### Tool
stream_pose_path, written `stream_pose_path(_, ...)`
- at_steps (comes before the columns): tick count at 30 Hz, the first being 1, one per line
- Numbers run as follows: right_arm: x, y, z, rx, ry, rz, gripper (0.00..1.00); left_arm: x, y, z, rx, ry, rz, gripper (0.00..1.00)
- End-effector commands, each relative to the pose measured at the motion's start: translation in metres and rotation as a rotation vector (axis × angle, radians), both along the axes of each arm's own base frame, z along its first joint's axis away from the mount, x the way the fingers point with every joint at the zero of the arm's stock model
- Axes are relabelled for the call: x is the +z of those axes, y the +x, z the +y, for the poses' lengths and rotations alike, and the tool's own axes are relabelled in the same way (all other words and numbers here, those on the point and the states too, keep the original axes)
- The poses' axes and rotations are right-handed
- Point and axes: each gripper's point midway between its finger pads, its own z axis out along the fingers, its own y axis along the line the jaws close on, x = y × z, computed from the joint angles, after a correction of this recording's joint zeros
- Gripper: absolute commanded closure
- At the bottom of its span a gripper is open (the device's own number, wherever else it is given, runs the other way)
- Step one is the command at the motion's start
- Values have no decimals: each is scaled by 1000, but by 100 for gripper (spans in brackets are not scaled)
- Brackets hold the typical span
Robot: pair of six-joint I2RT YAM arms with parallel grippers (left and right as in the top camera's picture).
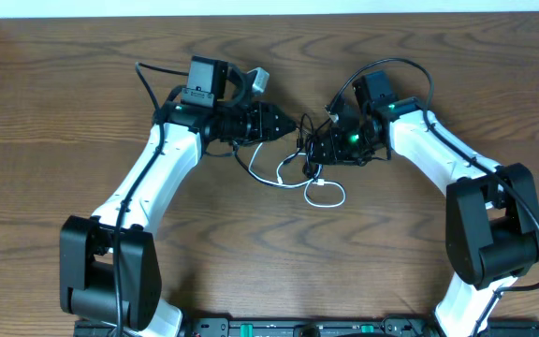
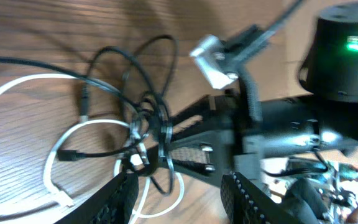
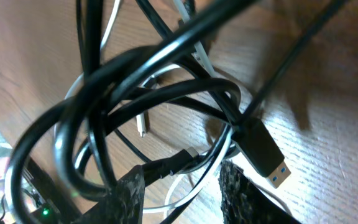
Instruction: Untangle cables
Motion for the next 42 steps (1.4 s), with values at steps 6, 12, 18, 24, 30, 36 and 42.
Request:
stream_pose_path(6, 18, 9, 9, -16, 60, -45, 60, -38, 10, 5, -16, 172, -49, 51)
stream_pose_path(12, 18, 10, 8, -18, 60, -44, 60, -50, 4, -11, -157, 154, -112, 51)
stream_pose_path(18, 18, 10, 8, -19, 55, -45, 59, -33, -2, -27, -280, 47, -215, 51)
stream_pose_path(24, 16, 8, 6, -20, 48, -38, 58, -30, -1, -29, -305, 31, -250, 51)
stream_pose_path(30, 16, 11, -2, -41, 43, -30, 58, -57, 1, -28, -315, 11, -190, 60)
stream_pose_path(36, 15, 13, -6, -51, 42, -27, 57, -62, 2, -23, -302, 38, -180, 69)
stream_pose_path(42, 15, 13, -6, -52, 42, -26, 57, -64, 2, -23, -300, 55, -179, 81)
